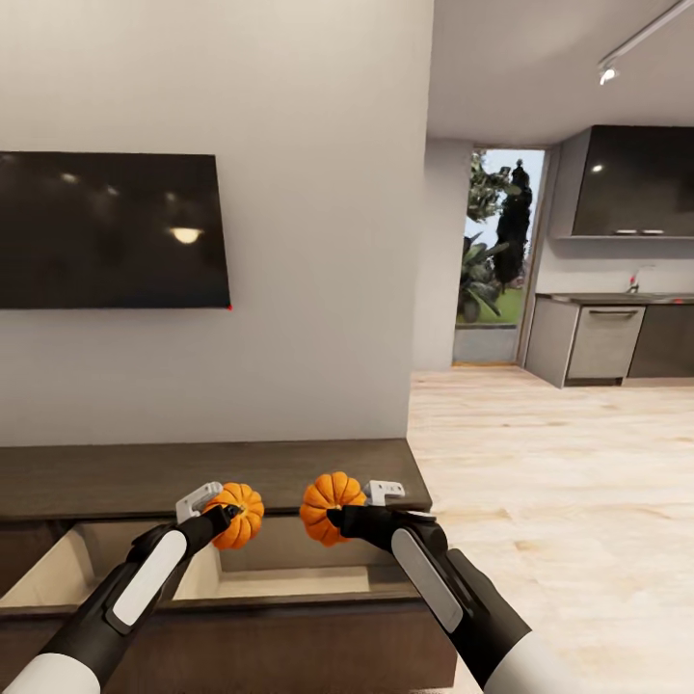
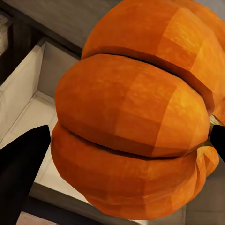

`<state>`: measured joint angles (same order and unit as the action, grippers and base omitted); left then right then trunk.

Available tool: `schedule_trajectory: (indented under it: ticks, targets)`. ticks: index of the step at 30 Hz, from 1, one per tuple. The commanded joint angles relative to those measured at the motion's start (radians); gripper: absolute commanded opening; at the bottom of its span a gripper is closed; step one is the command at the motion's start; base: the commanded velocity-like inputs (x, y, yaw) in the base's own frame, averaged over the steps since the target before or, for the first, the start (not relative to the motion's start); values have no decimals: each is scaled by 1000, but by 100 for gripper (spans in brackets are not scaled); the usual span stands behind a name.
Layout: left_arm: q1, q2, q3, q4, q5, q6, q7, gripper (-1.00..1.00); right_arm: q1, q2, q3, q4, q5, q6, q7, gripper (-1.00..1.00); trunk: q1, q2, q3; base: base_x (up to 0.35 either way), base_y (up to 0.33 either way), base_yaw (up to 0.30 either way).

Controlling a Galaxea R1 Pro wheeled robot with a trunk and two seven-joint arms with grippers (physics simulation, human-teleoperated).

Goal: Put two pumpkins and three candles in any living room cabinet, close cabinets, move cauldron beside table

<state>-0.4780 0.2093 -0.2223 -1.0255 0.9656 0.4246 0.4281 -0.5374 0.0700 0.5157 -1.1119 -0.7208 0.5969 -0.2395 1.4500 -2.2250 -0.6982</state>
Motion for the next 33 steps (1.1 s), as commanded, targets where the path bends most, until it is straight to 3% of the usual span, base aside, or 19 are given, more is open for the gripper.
schedule_trajectory:
  ticks: [1,15,33]
  targets:
    - [-1,1,-4,-2,10,-1,8,-100,-1,0,1,-1,-11,1,-10,-100,4,-8,-4,0,0,11]
    - [-1,1,-4,-2,10,-1,6,-100,-1,-1,1,-1,-11,1,-9,-100,57,-106,-48,0,0,1]
    - [-1,1,-5,-3,10,0,6,-100,-1,0,1,-1,-12,1,-9,-100,57,-106,-48,79,0,0]
